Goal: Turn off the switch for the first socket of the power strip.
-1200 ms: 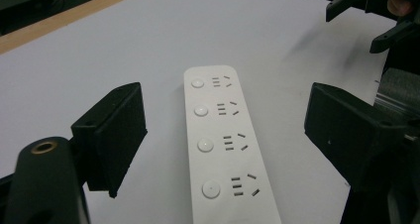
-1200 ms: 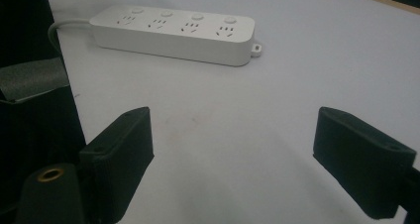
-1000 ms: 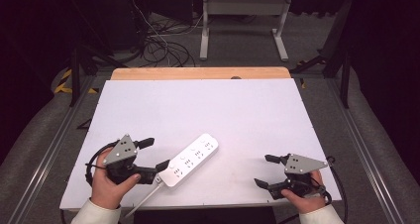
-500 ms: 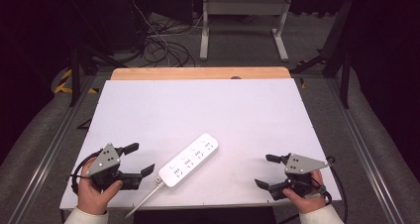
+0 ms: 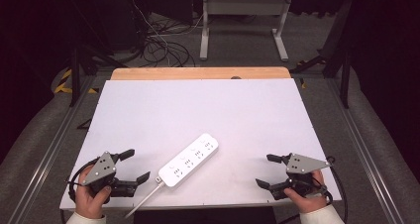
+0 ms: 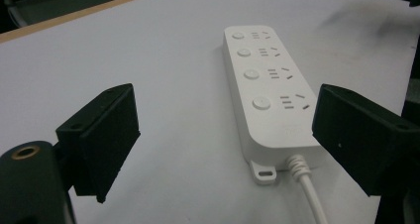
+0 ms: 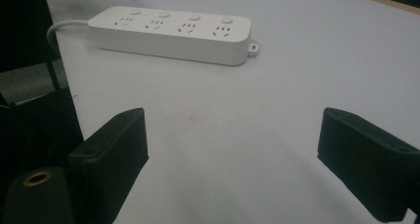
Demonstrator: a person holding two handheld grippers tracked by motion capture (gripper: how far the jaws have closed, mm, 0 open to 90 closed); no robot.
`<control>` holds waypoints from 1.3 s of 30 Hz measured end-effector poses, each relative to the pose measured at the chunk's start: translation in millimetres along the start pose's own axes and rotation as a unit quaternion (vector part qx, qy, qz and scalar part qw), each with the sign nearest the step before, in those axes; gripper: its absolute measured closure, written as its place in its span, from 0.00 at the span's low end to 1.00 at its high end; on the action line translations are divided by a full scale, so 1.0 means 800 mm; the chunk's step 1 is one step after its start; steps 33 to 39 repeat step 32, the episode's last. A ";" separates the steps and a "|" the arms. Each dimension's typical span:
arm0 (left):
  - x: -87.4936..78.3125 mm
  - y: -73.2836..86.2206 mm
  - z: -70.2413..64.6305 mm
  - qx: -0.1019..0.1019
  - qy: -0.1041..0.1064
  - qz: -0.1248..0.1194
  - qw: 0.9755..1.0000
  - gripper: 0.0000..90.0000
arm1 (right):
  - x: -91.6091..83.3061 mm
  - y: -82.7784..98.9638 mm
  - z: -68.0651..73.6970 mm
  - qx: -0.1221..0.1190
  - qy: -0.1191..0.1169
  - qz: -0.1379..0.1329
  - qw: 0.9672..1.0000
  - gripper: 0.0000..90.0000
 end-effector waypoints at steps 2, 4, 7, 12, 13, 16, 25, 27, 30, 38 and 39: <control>-0.001 0.004 -0.001 0.005 0.001 -0.004 1.000 0.13 | 0.000 0.000 -0.001 0.001 0.001 -0.001 1.000 0.14; -0.002 0.009 -0.001 0.005 0.005 -0.005 1.000 0.12 | 0.000 0.000 -0.001 0.003 0.002 -0.001 1.000 0.14; -0.004 0.016 -0.002 0.004 -0.001 0.001 1.000 0.12 | -0.001 0.001 -0.001 0.003 0.002 -0.001 1.000 0.14; -0.007 0.022 -0.005 0.004 0.003 0.005 1.000 0.11 | 0.000 0.001 -0.002 0.003 0.000 -0.001 1.000 0.13; -0.007 0.022 -0.005 0.000 0.004 0.005 1.000 0.11 | 0.000 0.001 -0.002 0.002 0.001 0.000 1.000 0.13; -0.008 0.020 -0.005 -0.007 -0.005 0.001 1.000 0.11 | 0.000 0.001 -0.002 0.004 0.001 -0.001 1.000 0.13; -0.012 0.013 -0.007 -0.034 -0.009 -0.008 0.999 0.11 | 0.000 0.002 -0.002 0.005 0.000 0.001 1.000 0.13; -0.011 0.013 -0.008 -0.033 -0.009 -0.006 0.999 0.10 | 0.001 0.002 -0.002 0.005 -0.001 0.000 1.000 0.13; -0.011 0.012 -0.008 -0.026 -0.008 -0.005 1.000 0.10 | 0.000 0.002 -0.002 0.005 0.001 0.001 1.000 0.13; -0.011 0.012 -0.009 -0.023 -0.013 -0.007 1.000 0.09 | 0.000 0.002 -0.002 0.005 0.001 0.001 1.000 0.13; -0.011 0.012 -0.009 -0.023 -0.013 -0.007 1.000 0.09 | 0.000 0.002 -0.002 0.005 0.001 0.001 1.000 0.13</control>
Point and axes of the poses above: each handheld gripper's, and its own axes: x roughly forward along the jaws, y roughly out of its underside, z roughly to its left, the point moved 3 cm from there along x, roughly forward along the jaws, and after that the axes turned 8 degrees about -z, right-handed, at the moved point
